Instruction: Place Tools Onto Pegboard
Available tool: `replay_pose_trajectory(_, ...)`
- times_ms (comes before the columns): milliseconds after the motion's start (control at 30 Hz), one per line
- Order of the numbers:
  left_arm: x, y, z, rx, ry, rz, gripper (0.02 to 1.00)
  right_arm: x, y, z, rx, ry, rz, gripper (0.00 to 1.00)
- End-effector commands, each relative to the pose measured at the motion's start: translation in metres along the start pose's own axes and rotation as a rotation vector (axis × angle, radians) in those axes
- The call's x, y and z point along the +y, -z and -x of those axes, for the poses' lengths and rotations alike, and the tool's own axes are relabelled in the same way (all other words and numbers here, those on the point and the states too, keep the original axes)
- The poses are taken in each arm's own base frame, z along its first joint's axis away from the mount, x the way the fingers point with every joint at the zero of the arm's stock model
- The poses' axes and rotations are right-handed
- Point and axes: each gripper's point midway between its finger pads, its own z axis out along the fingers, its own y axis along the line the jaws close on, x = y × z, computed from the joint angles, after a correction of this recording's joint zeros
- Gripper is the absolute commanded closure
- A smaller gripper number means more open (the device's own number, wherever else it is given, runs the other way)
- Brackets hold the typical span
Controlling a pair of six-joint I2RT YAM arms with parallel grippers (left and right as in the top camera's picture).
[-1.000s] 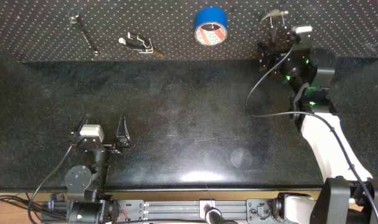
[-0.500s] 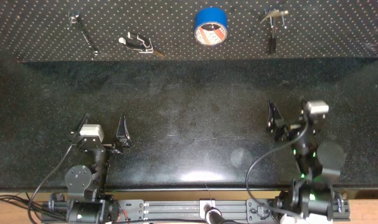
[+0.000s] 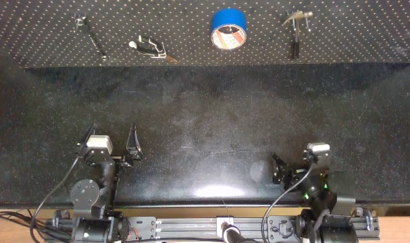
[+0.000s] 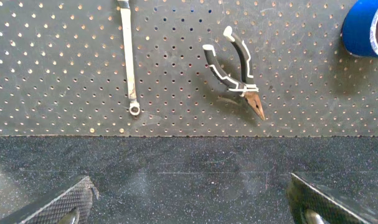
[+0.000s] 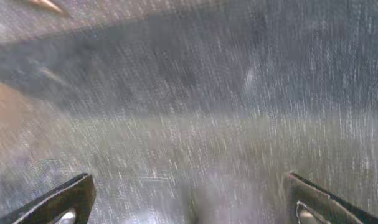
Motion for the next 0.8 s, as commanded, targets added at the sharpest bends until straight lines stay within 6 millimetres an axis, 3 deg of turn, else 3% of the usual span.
replay_pose_trajectory(33,0.0,0.0,0.0,-0.002,-0.013,0.0,0.023,-0.021,0.009,0.056,-0.235,0.07,-0.155,0.027)
replay_pose_trajectory(133,0.0,0.0,0.0,-0.002,-0.013,0.0,0.023,-0.04,0.026,0.095,-0.412,0.078,-0.3,0.027)
replay_pose_trajectory(233,0.0,0.0,0.0,-0.002,-0.013,0.0,0.023,-0.024,0.021,0.114,-0.558,0.12,-0.22,0.027)
replay_pose_trajectory(333,0.0,0.0,0.0,-0.002,-0.013,0.0,0.025,-0.028,0.023,0.122,-0.644,0.153,-0.249,0.027)
replay_pose_trajectory(367,0.0,0.0,0.0,-0.002,-0.013,0.0,0.025,-0.031,0.019,0.119,-0.654,0.151,-0.255,0.027)
replay_pose_trajectory(467,0.0,0.0,0.0,-0.002,-0.013,0.0,0.023,-0.043,-0.003,0.082,-0.479,0.133,-0.278,0.027)
replay_pose_trajectory(800,0.0,0.0,0.0,-0.002,-0.013,0.0,0.023,-0.042,-0.002,0.084,-0.486,0.134,-0.277,0.027)
